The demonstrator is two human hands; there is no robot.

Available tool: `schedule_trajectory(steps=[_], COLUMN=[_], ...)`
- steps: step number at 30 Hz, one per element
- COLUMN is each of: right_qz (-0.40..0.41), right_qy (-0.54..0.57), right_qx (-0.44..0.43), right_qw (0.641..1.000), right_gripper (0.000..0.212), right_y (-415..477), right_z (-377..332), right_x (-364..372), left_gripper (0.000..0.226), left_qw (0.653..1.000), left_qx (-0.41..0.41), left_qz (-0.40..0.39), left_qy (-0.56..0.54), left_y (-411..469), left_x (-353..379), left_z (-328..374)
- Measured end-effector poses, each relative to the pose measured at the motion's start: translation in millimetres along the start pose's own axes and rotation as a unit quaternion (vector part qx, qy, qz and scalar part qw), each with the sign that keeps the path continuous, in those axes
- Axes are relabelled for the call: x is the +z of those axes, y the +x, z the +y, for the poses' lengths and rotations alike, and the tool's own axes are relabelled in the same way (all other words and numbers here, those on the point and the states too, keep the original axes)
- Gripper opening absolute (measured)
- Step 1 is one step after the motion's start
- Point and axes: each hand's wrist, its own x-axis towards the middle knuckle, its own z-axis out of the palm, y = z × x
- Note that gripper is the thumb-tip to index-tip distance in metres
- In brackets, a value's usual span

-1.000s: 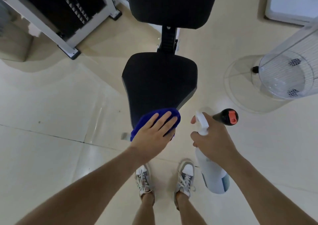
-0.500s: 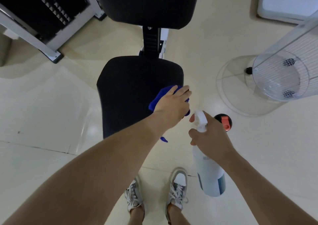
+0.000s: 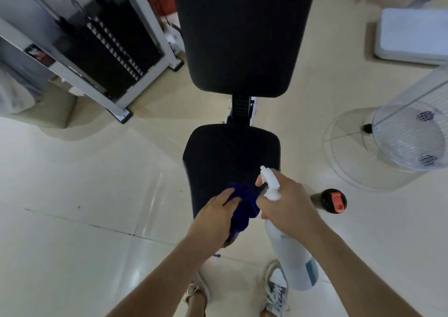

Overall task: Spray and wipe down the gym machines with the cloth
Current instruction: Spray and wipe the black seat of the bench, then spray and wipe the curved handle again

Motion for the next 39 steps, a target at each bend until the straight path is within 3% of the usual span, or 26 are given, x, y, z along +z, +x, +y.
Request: schedule_trajectory(steps=[2,8,11,14,20,24,28,35,37,39], right_qz=[0.008,0.022,0.027,0.039,0.065,0.065,0.053,0.072,0.076,0.084], right_qy=[-0.001,0.03,0.013,-0.005,-0.003,0.009,-0.003,-0.022,-0.037,-0.054], right_qx=[-0.001,-0.016,-0.048,-0.078,-0.132,-0.143,-0.15,-0.142,-0.143,-0.144], right_qw=[1.0,0.999,0.998,0.996,0.989,0.988,0.987,0.987,0.986,0.984], right_gripper=[0.022,0.023,0.019,0.02,0.012,0.015,0.019,0.016,0.013,0.008], right_y=[-5,-29,-44,-57,-80,-88,-94,-83,-71,-59], right_z=[-26,-123,-177,-232,-343,-402,-438,-468,-475,-478], right_x=[2,14,24,31,50,61,70,80,83,86], left_gripper=[0.051,0.016,0.028,0.04,0.049,0.038,0.028,0.02,0.019,0.02], left_qw=[0.983,0.852,0.791,0.769,0.809,0.808,0.782,0.669,0.657,0.666], left_qx=[-0.085,-0.119,-0.155,-0.167,-0.115,-0.104,-0.082,-0.092,-0.085,-0.081], left_qz=[0.051,0.198,0.237,0.242,0.192,0.23,0.285,0.405,0.43,0.445], left_qy=[-0.151,-0.47,-0.542,-0.568,-0.544,-0.532,-0.548,-0.617,-0.614,-0.593], left_y=[-7,-62,-96,-132,-192,-225,-246,-257,-249,-238], left_x=[-34,-143,-184,-223,-304,-357,-391,-431,-445,-456], left_z=[-9,-19,-34,-50,-94,-117,-136,-163,-171,-179])
